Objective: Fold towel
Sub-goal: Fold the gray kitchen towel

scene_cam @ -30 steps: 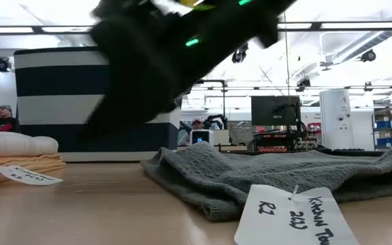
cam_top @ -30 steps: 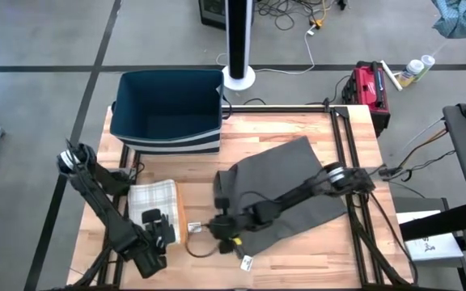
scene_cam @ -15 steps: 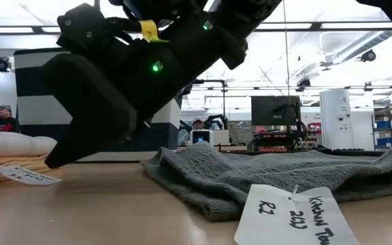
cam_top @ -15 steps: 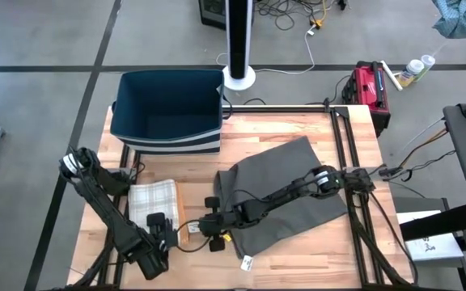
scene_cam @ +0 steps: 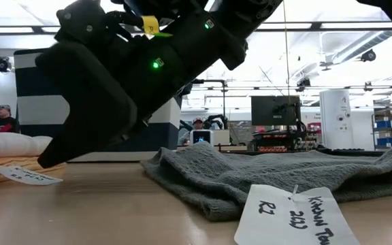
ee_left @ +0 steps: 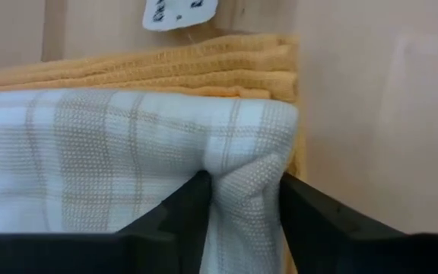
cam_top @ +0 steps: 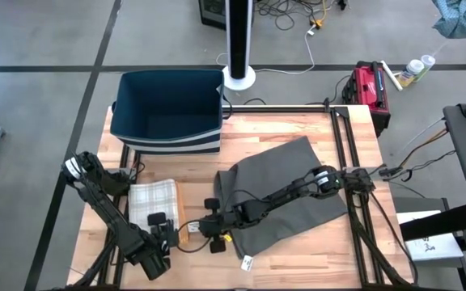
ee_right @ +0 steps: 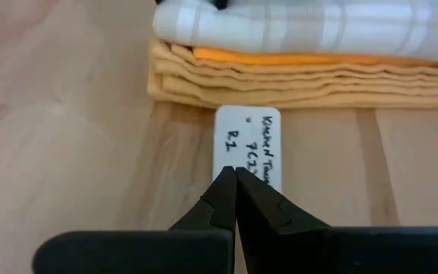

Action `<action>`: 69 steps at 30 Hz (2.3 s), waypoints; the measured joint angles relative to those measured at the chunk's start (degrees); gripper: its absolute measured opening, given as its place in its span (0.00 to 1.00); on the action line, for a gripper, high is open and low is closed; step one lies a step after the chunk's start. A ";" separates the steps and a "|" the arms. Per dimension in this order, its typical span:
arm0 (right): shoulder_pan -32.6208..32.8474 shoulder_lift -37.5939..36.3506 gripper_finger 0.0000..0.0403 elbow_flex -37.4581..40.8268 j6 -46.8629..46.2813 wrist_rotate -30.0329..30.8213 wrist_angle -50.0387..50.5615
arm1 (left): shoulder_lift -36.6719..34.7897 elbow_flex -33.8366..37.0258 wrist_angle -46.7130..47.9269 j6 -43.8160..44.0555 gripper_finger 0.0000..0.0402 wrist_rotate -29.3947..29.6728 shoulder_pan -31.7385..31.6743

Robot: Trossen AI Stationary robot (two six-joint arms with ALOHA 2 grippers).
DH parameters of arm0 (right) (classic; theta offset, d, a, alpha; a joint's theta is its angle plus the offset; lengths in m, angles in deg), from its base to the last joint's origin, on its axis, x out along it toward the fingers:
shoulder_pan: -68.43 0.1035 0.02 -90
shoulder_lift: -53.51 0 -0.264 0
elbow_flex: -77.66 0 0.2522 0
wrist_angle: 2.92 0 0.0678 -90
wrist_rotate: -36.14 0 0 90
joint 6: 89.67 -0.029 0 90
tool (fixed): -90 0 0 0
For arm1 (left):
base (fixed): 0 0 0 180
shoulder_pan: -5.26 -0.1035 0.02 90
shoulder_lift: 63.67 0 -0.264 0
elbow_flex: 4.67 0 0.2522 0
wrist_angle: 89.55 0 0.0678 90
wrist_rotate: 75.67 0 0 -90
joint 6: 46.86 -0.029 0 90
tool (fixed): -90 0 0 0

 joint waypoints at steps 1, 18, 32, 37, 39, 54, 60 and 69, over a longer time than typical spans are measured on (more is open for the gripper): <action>0.00 0.00 0.00 0.00 0.02 -0.43 -0.09 | -0.03 -0.34 -0.13 -0.09 0.35 -0.03 -0.02; -0.21 1.10 0.00 -0.31 2.21 -5.03 -5.64 | -0.05 -1.01 0.01 -3.03 0.28 -0.37 -0.09; -1.01 10.45 0.00 -15.07 2.64 -5.75 3.41 | -0.25 -1.33 0.63 -4.30 0.30 0.51 -0.09; -1.01 10.47 0.00 -15.08 2.49 -5.78 3.71 | -1.03 -1.83 0.99 -4.14 0.29 0.53 -0.09; -1.01 10.47 0.00 -15.08 2.49 -5.77 3.75 | -1.08 -2.24 0.99 -4.39 0.29 1.10 -0.08; -1.01 10.47 0.00 -15.02 2.46 -6.22 4.04 | -0.36 -0.30 -0.45 -3.88 0.25 2.71 -0.26; -1.01 10.49 0.00 -14.99 2.45 -6.24 4.06 | -0.47 -0.30 -0.45 -2.78 0.05 2.81 -0.28; -1.01 10.50 0.00 -14.97 2.47 -6.24 4.08 | -0.94 -0.57 -0.55 -2.13 0.02 4.18 -0.67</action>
